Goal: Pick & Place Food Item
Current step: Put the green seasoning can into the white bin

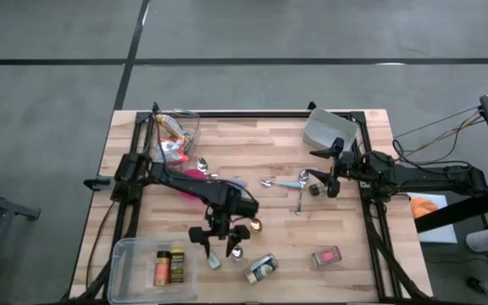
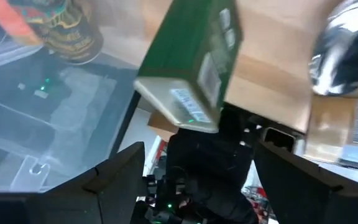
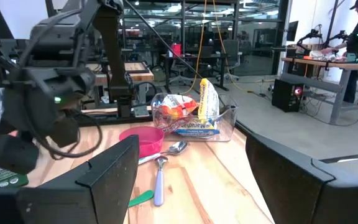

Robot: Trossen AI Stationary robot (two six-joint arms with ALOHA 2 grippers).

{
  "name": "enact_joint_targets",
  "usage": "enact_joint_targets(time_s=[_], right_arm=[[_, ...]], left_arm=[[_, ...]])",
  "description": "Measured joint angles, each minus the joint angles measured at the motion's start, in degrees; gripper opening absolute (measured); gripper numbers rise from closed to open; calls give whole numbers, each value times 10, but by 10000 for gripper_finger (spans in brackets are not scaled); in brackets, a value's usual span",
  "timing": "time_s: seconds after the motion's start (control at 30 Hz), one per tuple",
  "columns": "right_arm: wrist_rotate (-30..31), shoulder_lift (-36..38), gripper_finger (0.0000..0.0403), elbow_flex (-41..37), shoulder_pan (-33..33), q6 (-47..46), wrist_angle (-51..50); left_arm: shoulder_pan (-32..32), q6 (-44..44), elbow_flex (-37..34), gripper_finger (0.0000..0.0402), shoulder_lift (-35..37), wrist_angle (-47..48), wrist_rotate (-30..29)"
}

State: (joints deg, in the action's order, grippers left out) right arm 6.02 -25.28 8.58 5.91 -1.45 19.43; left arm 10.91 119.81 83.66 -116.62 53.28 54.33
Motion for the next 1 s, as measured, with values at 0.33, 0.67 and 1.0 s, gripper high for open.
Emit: enact_joint_targets(time_s=[0.33,0.67,1.0], right_arm=[[0,0,290,0,0,0,0],[0,0,290,0,0,0,0],[0,0,290,0,0,0,0]], left_arm=[[2,20,0,301,1,-44,-122],[1,6,-1,301,1,-55,-204],[-5,-10,15,301,0,-40,-100]])
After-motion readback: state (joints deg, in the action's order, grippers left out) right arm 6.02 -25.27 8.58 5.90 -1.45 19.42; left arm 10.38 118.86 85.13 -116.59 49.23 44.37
